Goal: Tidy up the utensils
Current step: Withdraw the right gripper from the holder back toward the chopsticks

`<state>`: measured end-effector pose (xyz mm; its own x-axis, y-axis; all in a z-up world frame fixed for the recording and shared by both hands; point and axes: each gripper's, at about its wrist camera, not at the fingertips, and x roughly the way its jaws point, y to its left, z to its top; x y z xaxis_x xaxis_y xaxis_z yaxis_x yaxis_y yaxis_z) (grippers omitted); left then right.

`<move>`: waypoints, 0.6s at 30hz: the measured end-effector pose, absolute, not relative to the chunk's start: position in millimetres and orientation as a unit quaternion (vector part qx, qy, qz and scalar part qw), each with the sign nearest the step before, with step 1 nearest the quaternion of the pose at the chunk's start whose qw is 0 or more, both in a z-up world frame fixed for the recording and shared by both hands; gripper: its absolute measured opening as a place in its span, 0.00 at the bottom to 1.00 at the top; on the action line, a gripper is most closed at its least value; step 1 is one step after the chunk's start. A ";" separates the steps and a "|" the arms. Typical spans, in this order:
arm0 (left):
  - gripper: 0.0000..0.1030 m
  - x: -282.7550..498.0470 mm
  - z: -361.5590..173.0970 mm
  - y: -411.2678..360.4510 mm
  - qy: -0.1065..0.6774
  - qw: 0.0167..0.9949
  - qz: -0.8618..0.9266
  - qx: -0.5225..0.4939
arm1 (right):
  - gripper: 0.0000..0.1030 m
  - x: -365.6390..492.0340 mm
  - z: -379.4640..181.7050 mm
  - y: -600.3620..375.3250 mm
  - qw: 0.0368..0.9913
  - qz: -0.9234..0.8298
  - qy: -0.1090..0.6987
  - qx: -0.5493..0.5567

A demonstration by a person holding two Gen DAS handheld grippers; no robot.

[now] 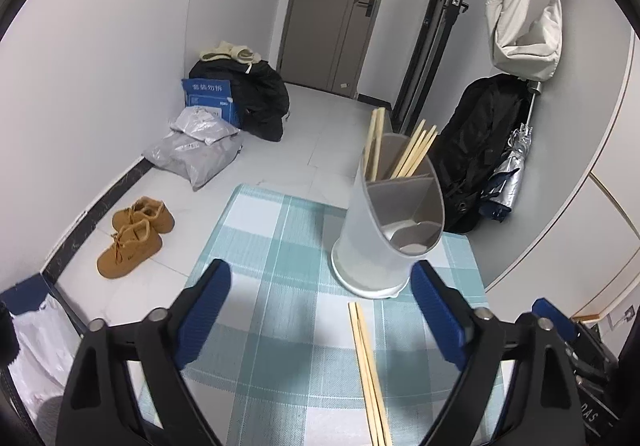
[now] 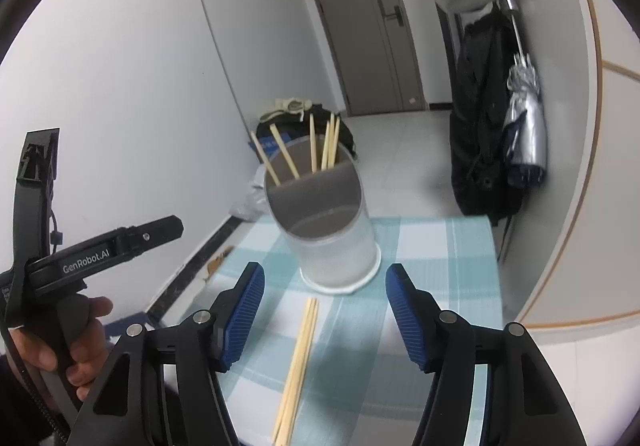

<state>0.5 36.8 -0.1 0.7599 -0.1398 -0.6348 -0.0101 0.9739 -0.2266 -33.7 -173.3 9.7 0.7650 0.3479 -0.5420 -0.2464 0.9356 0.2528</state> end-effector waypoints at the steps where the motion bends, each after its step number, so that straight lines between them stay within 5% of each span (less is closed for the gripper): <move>1: 0.90 0.3 -4.7 37.9 0.343 0.933 -0.032 -0.109 | 0.65 -34.0 5.5 -172.1 0.935 0.158 0.308 0.083; 18: 0.90 18.8 -54.1 65.7 0.377 0.916 -0.032 -0.131 | 0.65 13.7 -71.3 -132.5 0.887 0.152 0.435 0.032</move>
